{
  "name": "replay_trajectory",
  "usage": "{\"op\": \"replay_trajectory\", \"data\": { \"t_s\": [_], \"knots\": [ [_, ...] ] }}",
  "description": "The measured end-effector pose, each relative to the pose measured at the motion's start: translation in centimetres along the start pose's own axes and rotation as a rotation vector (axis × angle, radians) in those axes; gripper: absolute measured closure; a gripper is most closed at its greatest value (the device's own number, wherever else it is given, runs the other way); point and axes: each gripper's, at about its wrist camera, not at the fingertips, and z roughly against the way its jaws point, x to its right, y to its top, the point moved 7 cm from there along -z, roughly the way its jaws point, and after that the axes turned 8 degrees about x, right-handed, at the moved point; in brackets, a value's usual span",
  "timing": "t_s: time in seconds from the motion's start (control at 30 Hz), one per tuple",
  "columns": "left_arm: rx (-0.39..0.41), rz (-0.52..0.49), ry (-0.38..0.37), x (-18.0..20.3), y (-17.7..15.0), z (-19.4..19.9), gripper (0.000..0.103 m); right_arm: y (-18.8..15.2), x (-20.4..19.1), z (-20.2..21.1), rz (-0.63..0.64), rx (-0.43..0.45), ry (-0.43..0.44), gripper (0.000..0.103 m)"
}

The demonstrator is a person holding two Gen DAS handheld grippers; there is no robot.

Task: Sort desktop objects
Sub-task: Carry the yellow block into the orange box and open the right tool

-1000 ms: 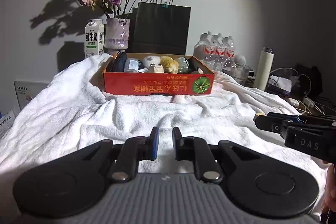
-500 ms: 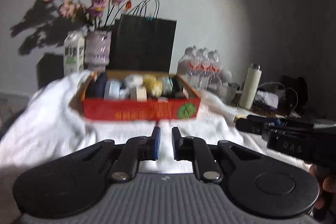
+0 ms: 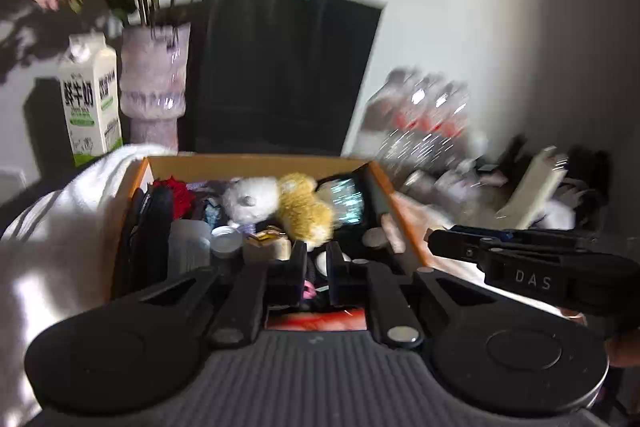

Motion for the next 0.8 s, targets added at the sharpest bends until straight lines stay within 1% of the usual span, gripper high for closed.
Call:
{"op": "replay_trajectory", "data": {
  "t_s": [0.1,0.17,0.23,0.3,0.37,0.4,0.43,0.47,0.5,0.53,0.57,0.6,0.63,0.67,0.7,0.73,0.8],
  "knots": [
    [-0.134,0.044,0.047,-1.4,0.0,-5.1,0.092,0.4,1.0,-5.2,0.005,-0.140,-0.069,0.083],
    [-0.214,0.049,0.100,-2.3,-0.9,-8.0,0.092,-0.5,1.9,-8.2,-0.040,-0.245,-0.109,0.083],
    [-0.288,0.056,0.119,-2.8,-2.2,-10.2,0.092,-1.8,2.7,-10.4,-0.068,-0.328,-0.144,0.083],
    [-0.327,0.061,0.144,-3.3,-3.3,-11.5,0.091,-3.1,2.8,-11.6,-0.057,-0.369,-0.173,0.083],
    [-0.352,0.076,0.153,-3.5,-4.1,-12.4,0.089,-4.3,2.8,-12.3,-0.031,-0.402,-0.171,0.083],
    [-0.358,0.080,0.146,-3.6,-4.2,-12.6,0.081,-4.8,2.7,-12.5,-0.022,-0.416,-0.174,0.083],
    [-0.357,0.088,0.135,-3.5,-4.2,-12.6,0.058,-5.2,2.8,-12.6,-0.013,-0.421,-0.181,0.082],
    [-0.347,0.091,0.124,-3.5,-4.0,-12.3,0.047,-5.2,2.6,-12.5,0.001,-0.412,-0.177,0.081],
    [-0.327,0.079,0.118,-3.3,-3.6,-12.0,0.038,-5.1,2.5,-12.3,0.001,-0.401,-0.171,0.068],
    [-0.307,0.058,0.135,-3.3,-3.1,-11.6,0.031,-4.7,2.5,-12.0,-0.006,-0.390,-0.175,0.056],
    [-0.293,0.043,0.145,-3.4,-2.5,-11.2,0.027,-4.2,2.6,-11.7,-0.016,-0.380,-0.172,0.053],
    [-0.283,0.039,0.153,-3.5,-2.0,-10.7,0.019,-3.4,2.7,-11.4,-0.027,-0.365,-0.164,0.051],
    [-0.271,0.045,0.160,-3.8,-1.3,-10.1,0.013,-2.6,2.8,-11.1,-0.033,-0.343,-0.166,0.043],
    [-0.256,0.048,0.167,-4.0,-0.6,-9.5,0.010,-1.8,2.8,-10.6,-0.037,-0.313,-0.172,0.037],
    [-0.241,0.051,0.178,-4.1,-0.1,-8.8,0.004,-1.0,2.6,-9.9,-0.042,-0.283,-0.172,0.028],
    [-0.225,0.057,0.192,-4.4,0.4,-8.2,0.000,-0.4,2.4,-9.3,-0.045,-0.261,-0.170,0.024],
    [-0.193,0.073,0.225,-4.9,1.3,-7.0,0.000,0.7,1.7,-8.4,-0.044,-0.234,-0.168,0.023]
  ]
}}
